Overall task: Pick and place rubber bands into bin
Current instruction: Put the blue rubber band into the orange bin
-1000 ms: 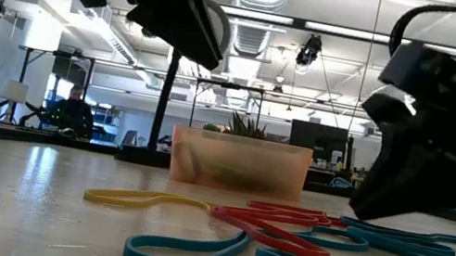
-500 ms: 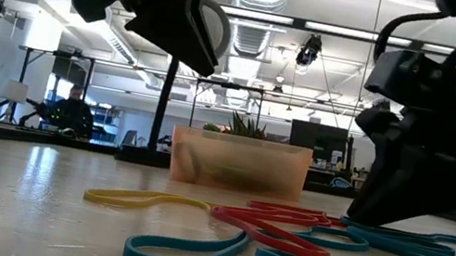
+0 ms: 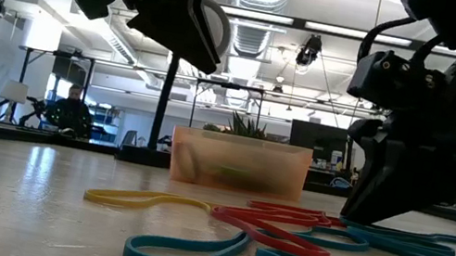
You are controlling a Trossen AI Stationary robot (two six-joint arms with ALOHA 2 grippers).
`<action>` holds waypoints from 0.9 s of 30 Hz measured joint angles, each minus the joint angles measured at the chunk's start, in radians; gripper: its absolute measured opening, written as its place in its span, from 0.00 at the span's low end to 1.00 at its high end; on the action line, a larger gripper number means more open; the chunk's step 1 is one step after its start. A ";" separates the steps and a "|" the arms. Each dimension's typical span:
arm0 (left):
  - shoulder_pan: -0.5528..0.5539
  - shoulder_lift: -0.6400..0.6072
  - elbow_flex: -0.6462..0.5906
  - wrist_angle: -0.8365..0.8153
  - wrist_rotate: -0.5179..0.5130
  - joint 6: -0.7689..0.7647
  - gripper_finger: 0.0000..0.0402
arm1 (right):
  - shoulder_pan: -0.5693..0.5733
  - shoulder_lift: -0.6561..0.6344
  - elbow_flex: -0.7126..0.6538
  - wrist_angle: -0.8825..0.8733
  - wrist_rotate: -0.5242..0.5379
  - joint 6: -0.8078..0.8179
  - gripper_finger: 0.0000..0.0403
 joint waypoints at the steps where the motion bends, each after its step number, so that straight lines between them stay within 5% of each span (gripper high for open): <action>1: 0.000 0.000 0.000 0.000 0.000 0.000 0.19 | 0.000 0.000 0.000 -0.001 0.000 -0.005 0.13; 7: 0.000 -0.002 0.000 0.000 0.000 0.000 0.19 | 0.001 0.000 0.000 -0.004 -0.006 -0.056 0.03; 18: 0.000 -0.002 0.000 -0.003 0.000 0.000 0.19 | 0.009 -0.057 0.003 -0.029 -0.011 -0.103 0.02; 27: 0.000 -0.002 -0.002 -0.003 0.000 0.000 0.19 | 0.077 -0.144 0.002 -0.036 0.151 -0.162 0.02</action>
